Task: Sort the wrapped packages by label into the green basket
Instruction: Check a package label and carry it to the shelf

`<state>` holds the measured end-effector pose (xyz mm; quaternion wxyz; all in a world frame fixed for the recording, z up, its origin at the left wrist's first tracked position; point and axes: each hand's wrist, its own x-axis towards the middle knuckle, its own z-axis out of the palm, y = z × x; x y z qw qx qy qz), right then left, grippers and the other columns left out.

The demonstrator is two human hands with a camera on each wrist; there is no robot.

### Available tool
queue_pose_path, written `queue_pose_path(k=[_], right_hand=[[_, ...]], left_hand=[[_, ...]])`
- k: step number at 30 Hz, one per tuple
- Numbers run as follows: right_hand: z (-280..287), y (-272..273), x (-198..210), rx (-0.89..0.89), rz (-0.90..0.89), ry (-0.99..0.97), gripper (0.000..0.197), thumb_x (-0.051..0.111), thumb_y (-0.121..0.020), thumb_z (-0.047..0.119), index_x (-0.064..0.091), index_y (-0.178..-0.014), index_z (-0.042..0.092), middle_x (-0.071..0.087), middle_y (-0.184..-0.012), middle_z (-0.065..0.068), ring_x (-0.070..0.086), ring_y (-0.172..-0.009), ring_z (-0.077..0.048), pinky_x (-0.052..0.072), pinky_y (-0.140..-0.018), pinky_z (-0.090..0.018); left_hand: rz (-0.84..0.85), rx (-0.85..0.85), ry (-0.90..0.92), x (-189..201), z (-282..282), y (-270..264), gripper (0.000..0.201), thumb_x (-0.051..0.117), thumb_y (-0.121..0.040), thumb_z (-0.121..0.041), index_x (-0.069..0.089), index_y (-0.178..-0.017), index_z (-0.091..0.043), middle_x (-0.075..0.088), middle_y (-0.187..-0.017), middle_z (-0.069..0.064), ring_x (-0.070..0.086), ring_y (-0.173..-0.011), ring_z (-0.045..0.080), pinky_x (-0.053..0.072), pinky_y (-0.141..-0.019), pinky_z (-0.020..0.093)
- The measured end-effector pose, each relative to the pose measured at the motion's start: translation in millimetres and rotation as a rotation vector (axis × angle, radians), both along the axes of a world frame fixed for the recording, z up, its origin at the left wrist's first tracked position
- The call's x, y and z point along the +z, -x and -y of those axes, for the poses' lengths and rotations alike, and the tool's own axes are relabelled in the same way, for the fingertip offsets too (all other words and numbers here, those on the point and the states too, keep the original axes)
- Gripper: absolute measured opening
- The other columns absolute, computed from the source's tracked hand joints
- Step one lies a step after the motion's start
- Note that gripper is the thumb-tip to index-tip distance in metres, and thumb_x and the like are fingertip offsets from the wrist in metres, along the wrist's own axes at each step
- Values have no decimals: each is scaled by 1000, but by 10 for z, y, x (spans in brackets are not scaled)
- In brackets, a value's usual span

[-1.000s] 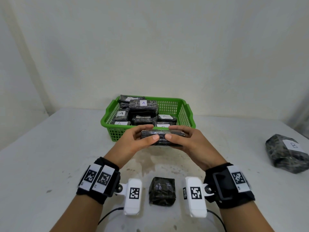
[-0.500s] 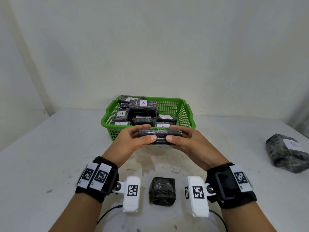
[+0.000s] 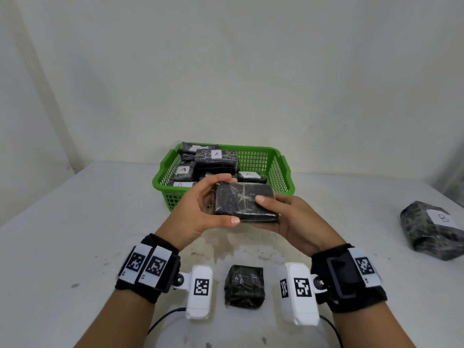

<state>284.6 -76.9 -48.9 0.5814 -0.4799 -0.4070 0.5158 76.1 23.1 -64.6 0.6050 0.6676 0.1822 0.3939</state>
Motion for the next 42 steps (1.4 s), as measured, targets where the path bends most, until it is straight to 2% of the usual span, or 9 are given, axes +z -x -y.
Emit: queue_pose_path(k=[4, 7, 12, 17, 24, 29, 37, 40, 42], right_hand=[[-15, -10, -36, -65, 41, -32, 49, 81, -76, 5, 67, -123, 1, 78, -115, -17, 76, -102, -28, 63, -83, -35], [-24, 10, -32, -80, 65, -30, 42, 80, -81, -2, 68, -121, 3, 79, -113, -15, 77, -102, -28, 62, -84, -36], [-25, 21, -35, -105, 114, -50, 58, 85, -70, 28, 72, -121, 3, 80, -111, -11, 77, -104, -26, 58, -95, -41], [-23, 35, -33, -87, 149, -62, 53, 87, -68, 25, 75, -117, 8, 80, -111, -9, 77, -107, -25, 58, -97, -40], [-11, 43, -34, -72, 189, -81, 41, 82, -80, 3, 72, -120, 6, 80, -112, -10, 76, -108, -26, 61, -94, -37], [-8, 65, -24, -88, 155, -98, 51, 84, -74, 27, 74, -120, 6, 80, -112, -9, 76, -108, -25, 57, -99, -40], [-10, 106, 13, -79, 91, -104, 58, 79, -76, 31, 68, -126, 4, 78, -117, -14, 75, -111, -31, 57, -102, -46], [37, 105, 69, -2, 34, -84, 59, 66, -86, 40, 66, -129, -1, 74, -124, -20, 72, -115, -38, 58, -102, -45], [46, 88, 84, -6, 31, -121, 48, 65, -88, 37, 72, -121, 2, 75, -122, -17, 72, -113, -37, 62, -95, -41]], left_hand=[[-27, 22, 166, 17, 44, -47, 60, 87, -72, -34, 66, -126, -17, 71, -124, 7, 66, -118, 27, 53, -99, 43], [-51, 94, 164, 14, 56, -65, 42, 74, -76, -27, 72, -113, -8, 75, -113, 12, 69, -111, 33, 56, -95, 42], [-69, 63, 105, 26, 74, -72, 48, 74, -76, -24, 69, -121, -10, 75, -115, 12, 71, -110, 26, 58, -93, 40], [-31, 87, 109, 3, 40, -50, 48, 75, -74, -24, 70, -119, -10, 75, -114, 12, 71, -110, 29, 56, -96, 42], [15, 55, 173, 23, 3, -8, 42, 71, -78, -19, 70, -119, -8, 74, -119, 12, 69, -111, 25, 52, -98, 41], [-9, 15, 152, 4, 13, -11, 44, 78, -80, -19, 69, -122, -8, 73, -120, 12, 68, -116, 30, 53, -98, 41], [69, 61, 168, -12, -13, -41, 46, 85, -75, -18, 70, -119, -11, 72, -121, 14, 66, -117, 32, 55, -97, 41], [106, 16, 179, 0, -49, 13, 44, 73, -82, -10, 65, -125, -12, 69, -126, 11, 64, -120, 26, 56, -94, 33], [-27, 9, 26, 14, -72, 78, 49, 73, -85, -12, 62, -132, -18, 67, -131, 5, 62, -124, 18, 53, -99, 31]])
